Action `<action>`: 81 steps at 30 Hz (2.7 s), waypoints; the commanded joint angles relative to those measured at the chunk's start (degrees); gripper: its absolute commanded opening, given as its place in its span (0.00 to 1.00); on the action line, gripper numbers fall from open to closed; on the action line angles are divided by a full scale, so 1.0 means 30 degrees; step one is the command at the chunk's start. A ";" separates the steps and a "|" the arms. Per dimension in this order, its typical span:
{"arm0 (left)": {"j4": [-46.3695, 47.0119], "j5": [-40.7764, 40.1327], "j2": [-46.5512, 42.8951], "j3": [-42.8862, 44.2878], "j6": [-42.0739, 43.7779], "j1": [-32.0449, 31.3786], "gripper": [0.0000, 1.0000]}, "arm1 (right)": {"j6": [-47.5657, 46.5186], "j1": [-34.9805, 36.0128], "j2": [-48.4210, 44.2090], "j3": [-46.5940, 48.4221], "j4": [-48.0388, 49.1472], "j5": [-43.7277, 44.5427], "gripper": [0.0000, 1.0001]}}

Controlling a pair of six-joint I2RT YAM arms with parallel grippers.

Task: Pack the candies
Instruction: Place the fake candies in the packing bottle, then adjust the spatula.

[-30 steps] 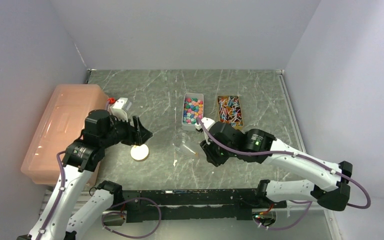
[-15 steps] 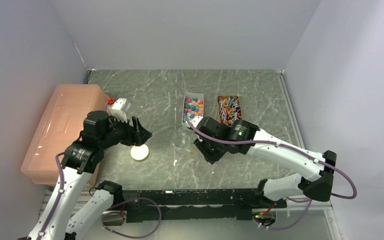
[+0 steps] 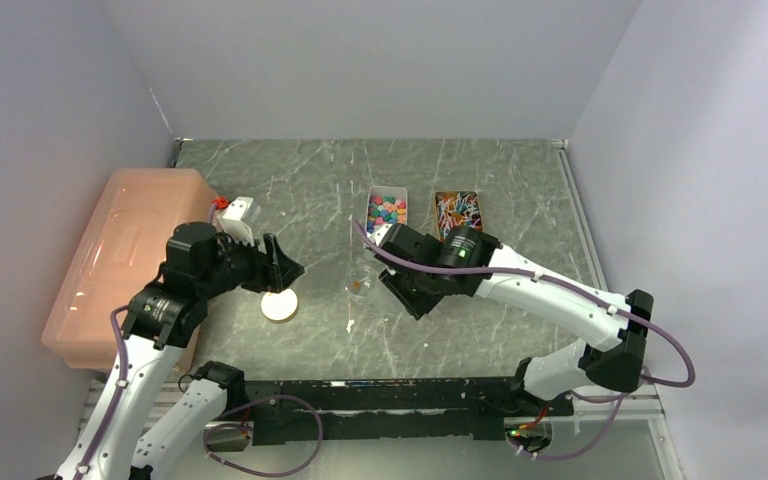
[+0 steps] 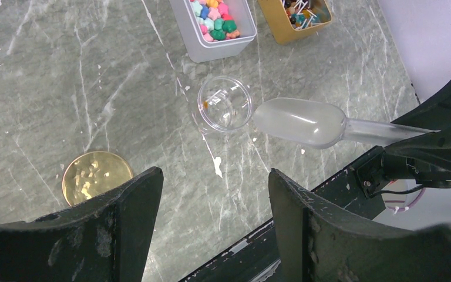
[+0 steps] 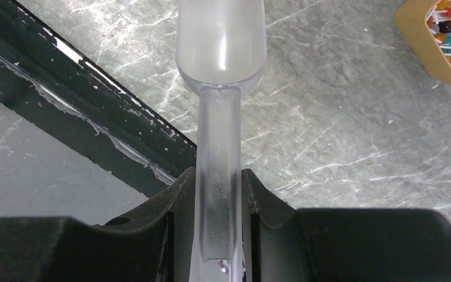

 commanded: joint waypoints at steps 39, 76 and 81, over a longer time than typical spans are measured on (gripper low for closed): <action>0.2601 1.2124 0.4500 0.0497 -0.7424 0.0003 0.66 | -0.8819 0.1515 -1.2804 -0.9641 1.3835 -0.3889 0.00; 0.3493 1.2862 0.3846 -0.0760 -0.7980 -0.0086 0.03 | -1.0646 0.1664 -0.9607 -0.8148 1.5331 -0.3677 0.33; 0.3432 1.2908 0.3775 -0.0869 -0.7950 -0.0086 0.03 | -1.0689 0.1670 -0.8956 -0.8205 1.6324 -0.4231 0.40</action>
